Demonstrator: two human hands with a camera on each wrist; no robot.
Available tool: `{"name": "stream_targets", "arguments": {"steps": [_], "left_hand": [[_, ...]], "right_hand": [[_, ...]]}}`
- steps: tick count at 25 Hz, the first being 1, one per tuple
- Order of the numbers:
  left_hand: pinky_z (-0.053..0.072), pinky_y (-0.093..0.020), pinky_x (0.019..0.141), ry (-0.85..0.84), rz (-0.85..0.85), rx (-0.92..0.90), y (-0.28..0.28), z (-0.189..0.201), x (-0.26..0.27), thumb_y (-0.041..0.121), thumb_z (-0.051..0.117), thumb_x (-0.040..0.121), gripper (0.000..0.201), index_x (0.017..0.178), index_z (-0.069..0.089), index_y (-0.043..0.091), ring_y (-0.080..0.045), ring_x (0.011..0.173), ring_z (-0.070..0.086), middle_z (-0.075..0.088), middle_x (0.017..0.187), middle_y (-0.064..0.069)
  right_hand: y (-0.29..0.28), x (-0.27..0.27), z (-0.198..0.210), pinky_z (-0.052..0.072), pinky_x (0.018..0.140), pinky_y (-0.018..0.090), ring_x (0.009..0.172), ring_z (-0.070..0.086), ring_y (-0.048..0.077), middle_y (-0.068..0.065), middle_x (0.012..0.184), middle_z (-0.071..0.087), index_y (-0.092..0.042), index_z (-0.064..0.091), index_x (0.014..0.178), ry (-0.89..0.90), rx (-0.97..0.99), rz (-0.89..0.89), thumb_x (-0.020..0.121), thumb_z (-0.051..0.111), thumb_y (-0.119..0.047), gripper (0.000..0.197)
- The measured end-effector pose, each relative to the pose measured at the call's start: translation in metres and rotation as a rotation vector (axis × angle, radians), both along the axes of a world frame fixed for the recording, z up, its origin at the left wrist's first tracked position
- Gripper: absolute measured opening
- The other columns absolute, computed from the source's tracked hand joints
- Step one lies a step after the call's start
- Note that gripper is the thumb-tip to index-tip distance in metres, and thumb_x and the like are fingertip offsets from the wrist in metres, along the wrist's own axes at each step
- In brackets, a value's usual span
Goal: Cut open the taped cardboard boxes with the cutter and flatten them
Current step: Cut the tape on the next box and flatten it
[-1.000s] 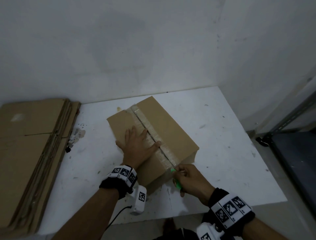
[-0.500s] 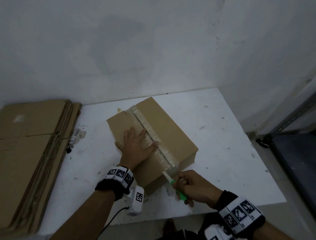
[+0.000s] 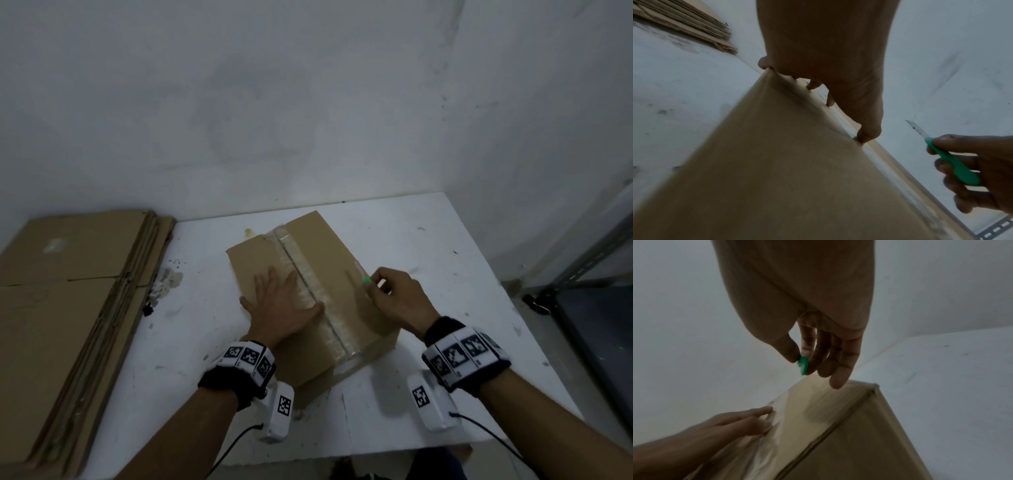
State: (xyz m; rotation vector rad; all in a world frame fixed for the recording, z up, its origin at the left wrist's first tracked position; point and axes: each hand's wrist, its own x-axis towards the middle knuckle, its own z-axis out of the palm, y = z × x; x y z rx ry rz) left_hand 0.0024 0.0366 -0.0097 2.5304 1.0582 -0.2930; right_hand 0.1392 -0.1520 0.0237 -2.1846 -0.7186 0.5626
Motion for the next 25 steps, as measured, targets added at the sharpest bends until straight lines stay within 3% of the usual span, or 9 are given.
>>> {"name": "stream_targets", "arguments": {"steps": [3,7,9,12,15,18,21,23,25], "left_hand": [[-0.002,-0.072,0.114,0.017,-0.056,-0.02,0.008,0.007,-0.003,0.077,0.057,0.079,0.1,0.157,0.009,0.037,-0.033,0.152,-0.015,-0.012,0.167,-0.001],[-0.002,-0.072,0.114,0.066,-0.19,-0.058,0.028,0.017,-0.012,0.068,0.067,0.077,0.098,0.154,0.014,0.039,-0.032,0.152,-0.014,-0.008,0.167,0.003],[-0.003,-0.072,0.114,0.106,-0.248,-0.091,0.039,0.023,-0.015,0.061,0.071,0.076,0.097,0.152,0.016,0.039,-0.033,0.152,-0.014,-0.006,0.167,0.004],[-0.004,-0.07,0.115,0.16,-0.306,-0.124,0.057,0.029,-0.015,0.06,0.075,0.07,0.098,0.147,0.017,0.039,-0.034,0.152,-0.011,0.006,0.166,-0.003],[0.007,-0.059,0.12,0.194,-0.364,-0.091,0.073,0.032,-0.013,0.051,0.079,0.067,0.097,0.141,0.018,0.036,-0.033,0.151,0.004,0.023,0.157,-0.009],[0.007,-0.054,0.122,0.194,-0.395,-0.12,0.077,0.034,-0.007,0.026,0.078,0.072,0.094,0.143,0.016,0.032,-0.035,0.152,0.002,0.017,0.159,-0.011],[-0.001,-0.052,0.123,0.176,-0.418,-0.123,0.075,0.035,0.0,0.004,0.066,0.077,0.085,0.146,0.021,0.025,-0.029,0.153,-0.008,0.008,0.164,-0.011],[-0.002,-0.049,0.123,0.164,-0.431,-0.11,0.078,0.029,-0.001,-0.002,0.06,0.078,0.087,0.149,0.019,0.027,-0.027,0.153,-0.01,0.002,0.166,-0.009],[0.004,-0.053,0.123,0.151,-0.428,-0.118,0.086,0.017,-0.004,-0.004,0.058,0.077,0.09,0.145,0.018,0.038,-0.031,0.153,-0.007,0.002,0.166,-0.007]], "right_hand": [[0.024,0.015,-0.007,0.039,0.06,0.027,0.072,0.056,0.019,-0.004,0.071,0.059,-0.016,0.057,0.086,-0.054,-0.053,0.013,0.099,0.054,-0.031,0.02],[0.038,0.014,-0.021,0.046,0.08,0.034,0.094,0.056,0.025,0.006,0.1,0.061,-0.015,0.057,0.092,-0.125,0.019,0.126,0.101,0.052,-0.029,0.017],[0.041,0.005,-0.029,0.048,0.084,0.039,0.096,0.055,0.024,0.007,0.102,0.06,-0.015,0.053,0.091,-0.167,0.079,0.224,0.102,0.051,-0.026,0.016],[0.037,-0.005,-0.038,0.05,0.075,0.041,0.08,0.054,0.022,0.006,0.097,0.06,-0.018,0.047,0.092,-0.231,0.041,0.312,0.104,0.044,-0.033,0.019],[0.033,-0.014,-0.033,0.047,0.064,0.038,0.068,0.052,0.021,0.004,0.089,0.062,-0.025,0.042,0.096,-0.274,-0.011,0.364,0.106,0.037,-0.037,0.017],[0.038,-0.028,-0.024,0.038,0.055,0.037,0.061,0.046,0.023,0.003,0.076,0.053,-0.026,0.034,0.094,-0.355,-0.026,0.466,0.107,0.032,-0.036,0.016],[0.045,-0.04,-0.022,0.027,0.05,0.035,0.053,0.036,0.017,-0.003,0.066,0.041,-0.024,0.033,0.093,-0.363,-0.028,0.486,0.107,0.031,-0.034,0.017],[0.05,-0.038,-0.02,0.032,0.051,0.036,0.051,0.04,0.019,-0.002,0.063,0.045,-0.021,0.037,0.093,-0.297,0.016,0.437,0.106,0.034,-0.034,0.019],[0.059,-0.022,-0.017,0.033,0.053,0.035,0.057,0.045,0.022,0.0,0.066,0.05,-0.02,0.039,0.09,-0.281,0.089,0.297,0.105,0.039,-0.031,0.018]]}}
